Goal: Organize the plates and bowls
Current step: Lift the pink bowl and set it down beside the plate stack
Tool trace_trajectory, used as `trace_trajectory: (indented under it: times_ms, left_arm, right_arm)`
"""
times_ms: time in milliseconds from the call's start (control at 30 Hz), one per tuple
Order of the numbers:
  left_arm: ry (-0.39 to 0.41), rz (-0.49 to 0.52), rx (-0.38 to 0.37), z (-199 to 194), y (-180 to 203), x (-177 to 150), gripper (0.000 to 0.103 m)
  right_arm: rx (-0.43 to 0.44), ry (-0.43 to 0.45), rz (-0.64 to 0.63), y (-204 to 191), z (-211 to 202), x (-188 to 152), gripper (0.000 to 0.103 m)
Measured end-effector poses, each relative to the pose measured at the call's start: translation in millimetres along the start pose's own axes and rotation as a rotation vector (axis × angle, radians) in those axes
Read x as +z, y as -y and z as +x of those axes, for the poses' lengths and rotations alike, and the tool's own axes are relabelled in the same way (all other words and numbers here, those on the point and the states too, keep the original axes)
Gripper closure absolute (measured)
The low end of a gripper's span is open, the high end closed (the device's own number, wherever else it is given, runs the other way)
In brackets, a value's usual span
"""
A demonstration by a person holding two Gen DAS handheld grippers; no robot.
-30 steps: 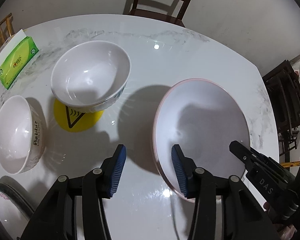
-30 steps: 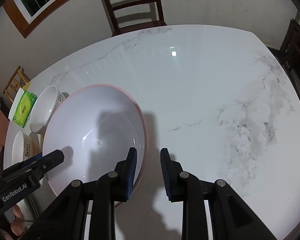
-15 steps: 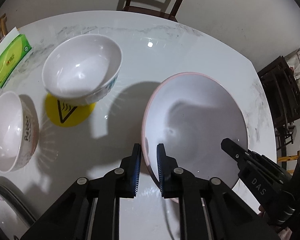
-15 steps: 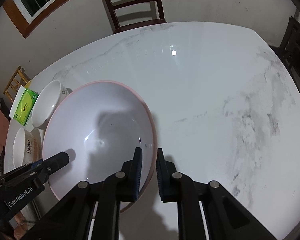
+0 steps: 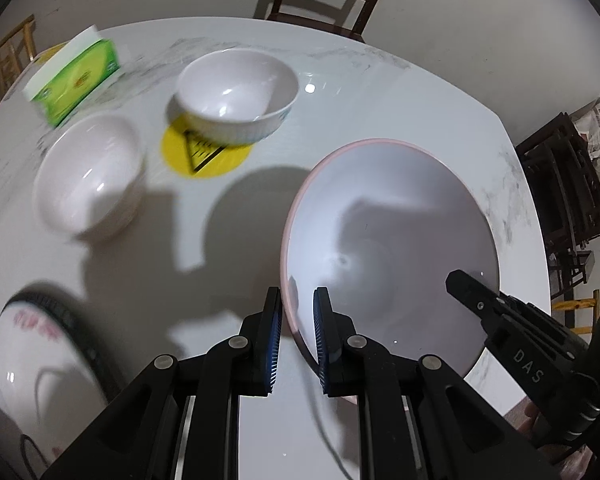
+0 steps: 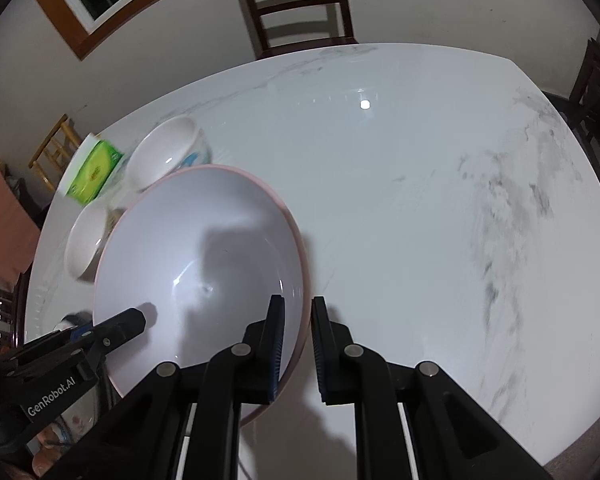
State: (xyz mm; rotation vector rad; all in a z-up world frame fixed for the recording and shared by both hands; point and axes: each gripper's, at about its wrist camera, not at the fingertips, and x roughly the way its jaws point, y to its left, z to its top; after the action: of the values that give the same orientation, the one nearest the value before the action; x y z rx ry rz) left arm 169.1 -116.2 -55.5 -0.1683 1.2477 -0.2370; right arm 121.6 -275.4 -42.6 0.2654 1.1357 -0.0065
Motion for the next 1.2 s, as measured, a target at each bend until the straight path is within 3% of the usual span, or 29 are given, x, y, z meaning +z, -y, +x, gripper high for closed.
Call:
trace_trajectory:
  times_ms: [333, 567, 1200]
  left_arm:
    - [-0.004, -0.025, 0.007, -35, -42, -62, 0.090]
    - [-0.023, -0.043, 0.009, -36, -59, -90, 0.090]
    - [-0.036, -0.057, 0.014, -21, -77, -106, 0.091]
  right_arm:
    - [0.017, -0.028, -0.050, -33, -13, -56, 0.089]
    - [0.024, -0.046, -0.054, -45, -11, -82, 0.089]
    - [0.029, -0.072, -0.052, -52, 2, -99, 0.086]
